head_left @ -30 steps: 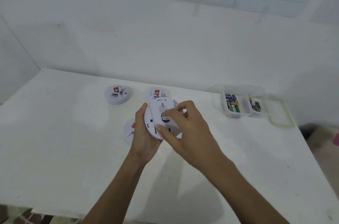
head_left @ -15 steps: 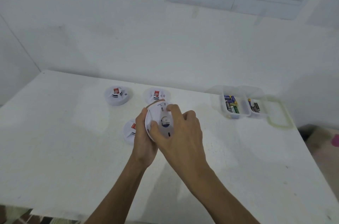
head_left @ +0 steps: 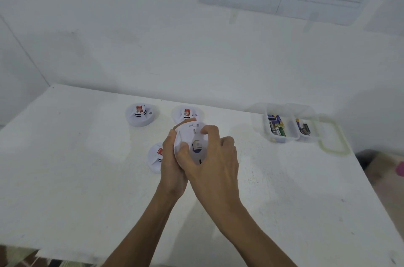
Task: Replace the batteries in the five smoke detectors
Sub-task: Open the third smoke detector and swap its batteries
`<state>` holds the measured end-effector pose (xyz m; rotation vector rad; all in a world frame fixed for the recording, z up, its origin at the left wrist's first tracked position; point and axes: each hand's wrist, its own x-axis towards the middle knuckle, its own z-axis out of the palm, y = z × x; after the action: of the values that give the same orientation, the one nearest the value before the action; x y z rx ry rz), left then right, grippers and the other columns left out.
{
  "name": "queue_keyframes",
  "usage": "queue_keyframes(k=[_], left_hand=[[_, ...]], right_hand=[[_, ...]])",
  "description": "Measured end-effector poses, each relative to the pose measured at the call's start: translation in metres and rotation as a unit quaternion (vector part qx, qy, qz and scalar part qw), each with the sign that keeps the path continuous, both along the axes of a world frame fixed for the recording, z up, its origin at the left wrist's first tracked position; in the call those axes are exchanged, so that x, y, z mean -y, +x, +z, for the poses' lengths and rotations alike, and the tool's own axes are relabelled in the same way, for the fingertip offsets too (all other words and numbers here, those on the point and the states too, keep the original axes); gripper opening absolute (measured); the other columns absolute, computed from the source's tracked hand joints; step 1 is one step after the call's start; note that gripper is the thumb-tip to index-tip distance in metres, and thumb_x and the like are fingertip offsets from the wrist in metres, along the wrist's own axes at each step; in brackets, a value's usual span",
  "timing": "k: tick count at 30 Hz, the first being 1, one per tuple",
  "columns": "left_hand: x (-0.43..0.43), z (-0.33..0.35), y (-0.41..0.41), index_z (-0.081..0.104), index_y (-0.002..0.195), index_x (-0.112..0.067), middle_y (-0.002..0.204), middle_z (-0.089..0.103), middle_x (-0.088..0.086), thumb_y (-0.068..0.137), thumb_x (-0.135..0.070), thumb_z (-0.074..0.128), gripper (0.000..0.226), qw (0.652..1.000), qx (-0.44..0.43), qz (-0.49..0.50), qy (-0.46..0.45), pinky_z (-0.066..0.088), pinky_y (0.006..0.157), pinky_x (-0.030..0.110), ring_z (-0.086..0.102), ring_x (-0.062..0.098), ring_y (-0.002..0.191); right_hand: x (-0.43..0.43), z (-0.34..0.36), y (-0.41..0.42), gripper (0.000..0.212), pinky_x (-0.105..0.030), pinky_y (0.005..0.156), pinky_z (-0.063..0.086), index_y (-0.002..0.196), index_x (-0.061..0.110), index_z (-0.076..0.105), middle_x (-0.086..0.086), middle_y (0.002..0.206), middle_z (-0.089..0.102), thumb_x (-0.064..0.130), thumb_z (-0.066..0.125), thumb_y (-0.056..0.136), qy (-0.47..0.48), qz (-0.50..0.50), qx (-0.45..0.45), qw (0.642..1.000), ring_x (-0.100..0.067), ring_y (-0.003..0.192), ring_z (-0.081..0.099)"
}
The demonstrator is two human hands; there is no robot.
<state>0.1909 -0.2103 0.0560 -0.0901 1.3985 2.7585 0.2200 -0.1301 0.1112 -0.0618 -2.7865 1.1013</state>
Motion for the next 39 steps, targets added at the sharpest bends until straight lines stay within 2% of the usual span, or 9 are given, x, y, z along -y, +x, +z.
queue_keyframes(k=[4,8,13,17,20,25,31,34,39], left_hand=[[0.000,0.004,-0.002,0.046,0.139,-0.014,0.124,0.065,0.009,0.093,-0.048,0.037,0.058,0.999,-0.001,0.002,-0.036,0.052,0.096,0.039,0.063,0.023,0.112],[0.002,0.005,-0.008,0.052,0.133,-0.020,0.120,0.068,0.004,0.094,-0.049,0.039,0.050,0.999,0.014,-0.012,-0.044,0.055,0.090,0.036,0.065,0.022,0.110],[0.004,0.007,-0.016,0.052,0.116,-0.028,0.107,0.071,-0.007,0.103,-0.032,0.020,0.035,0.993,0.021,-0.086,-0.075,0.057,0.071,0.021,0.070,0.006,0.089],[0.005,0.016,-0.021,0.048,0.118,-0.038,0.120,0.063,-0.006,0.093,-0.057,0.040,0.032,0.985,0.017,-0.074,-0.155,0.056,0.068,0.022,0.065,0.012,0.101],[0.004,0.023,-0.019,0.057,0.113,-0.041,0.101,0.068,-0.016,0.078,-0.059,0.052,0.040,0.976,-0.021,-0.027,-0.215,0.056,0.061,0.025,0.069,0.008,0.089],[0.011,0.030,-0.017,0.064,0.100,-0.051,0.096,0.067,-0.030,0.099,-0.045,0.041,0.024,0.971,-0.017,-0.021,-0.236,0.054,0.059,0.018,0.064,-0.002,0.095],[0.024,0.032,-0.016,0.066,0.103,-0.038,0.112,0.068,-0.012,0.099,-0.019,0.050,0.025,0.961,-0.034,0.000,-0.275,0.053,0.061,0.016,0.063,0.008,0.103],[0.027,0.033,-0.015,0.065,0.116,-0.029,0.112,0.069,-0.006,0.098,-0.020,0.051,0.024,0.964,-0.026,-0.017,-0.264,0.057,0.068,0.025,0.065,0.013,0.103],[0.029,0.032,-0.016,0.063,0.118,-0.027,0.108,0.071,-0.005,0.096,-0.018,0.054,0.025,0.962,-0.033,-0.024,-0.271,0.059,0.067,0.031,0.067,0.016,0.100]], right_hand=[[-0.007,-0.005,-0.003,0.053,-0.023,0.085,0.051,0.132,0.034,0.042,0.006,0.112,0.046,0.059,0.053,0.086,-0.015,0.003,-0.030,0.999,-0.008,0.101,0.048],[-0.016,-0.011,-0.006,0.055,-0.026,0.081,0.053,0.128,0.035,0.047,0.006,0.114,0.049,0.065,0.042,0.082,-0.022,0.019,-0.065,0.997,-0.009,0.099,0.050],[-0.030,-0.011,-0.012,0.062,-0.005,0.070,0.045,0.128,0.035,0.049,0.009,0.119,0.049,0.071,0.044,0.078,-0.114,0.024,-0.014,0.993,-0.006,0.099,0.054],[-0.041,-0.011,-0.017,0.060,-0.007,0.071,0.048,0.125,0.035,0.055,0.013,0.120,0.059,0.072,0.049,0.078,-0.211,0.039,0.041,0.976,0.000,0.097,0.059],[-0.047,-0.016,-0.019,0.048,-0.026,0.086,0.055,0.123,0.036,0.057,0.011,0.115,0.065,0.061,0.055,0.081,-0.295,0.058,0.074,0.951,-0.006,0.102,0.063],[-0.054,-0.017,-0.020,0.030,-0.041,0.082,0.058,0.123,0.024,0.061,0.002,0.114,0.068,0.034,0.051,0.097,-0.443,0.057,0.106,0.888,-0.018,0.102,0.067],[-0.063,-0.016,-0.028,0.026,-0.056,0.086,0.054,0.117,0.015,0.064,-0.008,0.112,0.070,0.021,0.045,0.101,-0.585,0.021,0.152,0.796,-0.030,0.101,0.067],[-0.066,-0.014,-0.026,0.028,-0.058,0.086,0.052,0.117,0.013,0.065,-0.013,0.113,0.070,0.023,0.047,0.098,-0.637,0.041,0.168,0.751,-0.034,0.104,0.066],[-0.071,-0.019,-0.029,0.034,-0.049,0.085,0.056,0.125,0.011,0.061,-0.016,0.120,0.066,0.026,0.041,0.101,-0.605,0.024,0.194,0.771,-0.036,0.110,0.063]])
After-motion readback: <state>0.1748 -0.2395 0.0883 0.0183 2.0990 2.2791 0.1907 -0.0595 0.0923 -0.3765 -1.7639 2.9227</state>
